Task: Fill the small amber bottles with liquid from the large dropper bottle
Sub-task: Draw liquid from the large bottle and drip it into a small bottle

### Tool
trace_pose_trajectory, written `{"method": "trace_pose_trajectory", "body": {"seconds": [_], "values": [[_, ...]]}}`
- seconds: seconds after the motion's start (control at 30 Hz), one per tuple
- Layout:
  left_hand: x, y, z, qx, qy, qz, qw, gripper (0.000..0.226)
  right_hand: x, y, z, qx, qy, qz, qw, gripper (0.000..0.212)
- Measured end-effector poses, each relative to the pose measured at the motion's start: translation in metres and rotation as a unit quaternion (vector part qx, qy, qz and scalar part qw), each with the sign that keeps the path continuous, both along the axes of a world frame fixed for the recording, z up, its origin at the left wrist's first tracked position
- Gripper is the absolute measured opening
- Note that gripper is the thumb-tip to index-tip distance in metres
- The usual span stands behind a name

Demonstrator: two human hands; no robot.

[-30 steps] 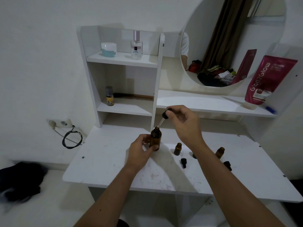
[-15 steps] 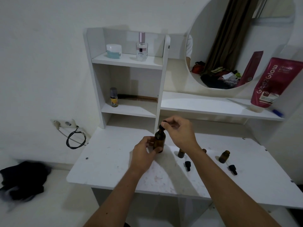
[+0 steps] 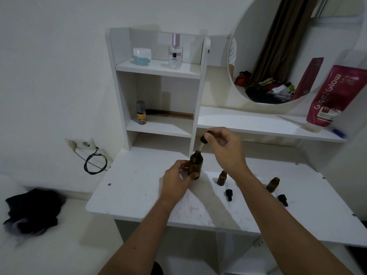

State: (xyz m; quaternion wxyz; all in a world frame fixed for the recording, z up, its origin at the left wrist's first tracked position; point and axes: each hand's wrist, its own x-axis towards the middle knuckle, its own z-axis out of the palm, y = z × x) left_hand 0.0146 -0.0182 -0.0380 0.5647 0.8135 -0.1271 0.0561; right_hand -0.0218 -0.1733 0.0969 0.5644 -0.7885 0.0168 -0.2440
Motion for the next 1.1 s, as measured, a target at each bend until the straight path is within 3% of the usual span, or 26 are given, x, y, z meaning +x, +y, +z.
{"method": "trace_pose_trajectory", "body": {"seconds": [0.23,0.43,0.67,1.1], "values": [[-0.012,0.002,0.005,-0.019,0.014,0.035,0.999,0.062,-0.018,-0.009,0.026,0.029,-0.063,-0.016,0.997,0.014],[-0.042,-0.005,0.008,-0.075,0.005,0.018,0.997,0.048,-0.045,-0.037,0.021,0.020,-0.063,-0.044,0.997,0.014],[-0.055,-0.043,0.005,-0.057,0.003,-0.067,0.996,0.056,-0.066,-0.070,-0.005,0.047,-0.036,-0.084,0.995,0.012],[-0.036,-0.079,0.006,0.038,0.010,-0.069,0.997,0.053,-0.056,-0.077,-0.026,0.020,-0.014,-0.095,0.995,0.012]]}}
